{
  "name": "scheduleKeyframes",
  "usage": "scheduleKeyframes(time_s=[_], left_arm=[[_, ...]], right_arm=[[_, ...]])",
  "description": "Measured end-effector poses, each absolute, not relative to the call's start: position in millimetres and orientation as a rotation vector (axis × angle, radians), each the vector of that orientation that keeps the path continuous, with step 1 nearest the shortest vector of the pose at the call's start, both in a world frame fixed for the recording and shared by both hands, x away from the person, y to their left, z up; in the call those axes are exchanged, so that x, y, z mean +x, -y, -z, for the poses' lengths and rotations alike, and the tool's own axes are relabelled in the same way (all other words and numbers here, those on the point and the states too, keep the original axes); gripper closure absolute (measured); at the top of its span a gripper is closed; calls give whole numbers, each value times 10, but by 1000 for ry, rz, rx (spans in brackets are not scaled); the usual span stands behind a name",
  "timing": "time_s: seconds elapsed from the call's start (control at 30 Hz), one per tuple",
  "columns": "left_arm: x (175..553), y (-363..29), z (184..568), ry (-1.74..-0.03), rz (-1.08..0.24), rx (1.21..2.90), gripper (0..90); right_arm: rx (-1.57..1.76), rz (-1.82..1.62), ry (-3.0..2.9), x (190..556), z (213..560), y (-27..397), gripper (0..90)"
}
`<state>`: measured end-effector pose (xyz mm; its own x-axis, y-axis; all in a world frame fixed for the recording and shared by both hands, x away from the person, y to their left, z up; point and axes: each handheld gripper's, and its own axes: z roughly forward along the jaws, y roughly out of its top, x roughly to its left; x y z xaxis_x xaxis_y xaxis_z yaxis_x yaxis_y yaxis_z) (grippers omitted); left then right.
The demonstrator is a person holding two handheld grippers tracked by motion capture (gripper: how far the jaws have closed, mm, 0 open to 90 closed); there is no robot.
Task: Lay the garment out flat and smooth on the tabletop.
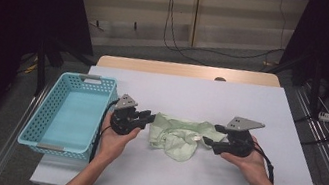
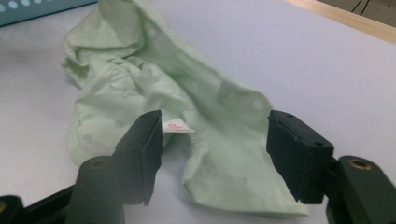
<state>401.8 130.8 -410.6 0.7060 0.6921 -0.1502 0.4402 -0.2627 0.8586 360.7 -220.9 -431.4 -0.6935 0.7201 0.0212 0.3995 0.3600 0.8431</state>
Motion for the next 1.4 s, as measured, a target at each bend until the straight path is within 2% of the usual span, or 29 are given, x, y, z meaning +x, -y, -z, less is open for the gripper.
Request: scheduleKeyframes(time_s=[0.03, 0.17, 0.33, 0.57, 0.63, 0.73, 0.9, 1.0, 1.1, 1.17, 1.23, 1.4], left_arm=[[4017, -1300, 4107, -878, -316, 1904, 715], [3955, -1252, 4075, -847, -334, 1924, 723], [3850, -1078, 4072, -751, -322, 1996, 754], [4098, -899, 4303, -792, -358, 2088, 666], [4160, -883, 4369, -811, -333, 2099, 636], [4181, -853, 4458, -828, -335, 2159, 568], [4246, -864, 4511, -864, -327, 2133, 546], [4283, -853, 4506, -869, -317, 2110, 548], [4304, -825, 4492, -862, -309, 2116, 583], [4308, -837, 4480, -868, -293, 2097, 658], [4312, -868, 4456, -877, -277, 2078, 691], [4329, -1006, 4354, -904, -278, 2020, 885]], right_arm=[[994, -1269, -2259, 3627, 4310, 2227, 445], [1054, -1243, -2207, 3776, 4296, 2263, 467], [1065, -1200, -2250, 3956, 4361, 2227, 560], [1088, -1113, -2293, 4096, 4556, 2177, 584], [1096, -1098, -2306, 4129, 4581, 2172, 590], [1110, -1066, -2332, 4144, 4630, 2153, 677], [1119, -1078, -2347, 4140, 4645, 2148, 770], [1127, -1079, -2342, 4146, 4646, 2145, 771], [1131, -1087, -2338, 4151, 4650, 2146, 798], [1125, -1087, -2345, 4147, 4646, 2148, 842], [1127, -1090, -2347, 4146, 4645, 2155, 875], [1122, -1086, -2342, 4138, 4627, 2174, 900]])
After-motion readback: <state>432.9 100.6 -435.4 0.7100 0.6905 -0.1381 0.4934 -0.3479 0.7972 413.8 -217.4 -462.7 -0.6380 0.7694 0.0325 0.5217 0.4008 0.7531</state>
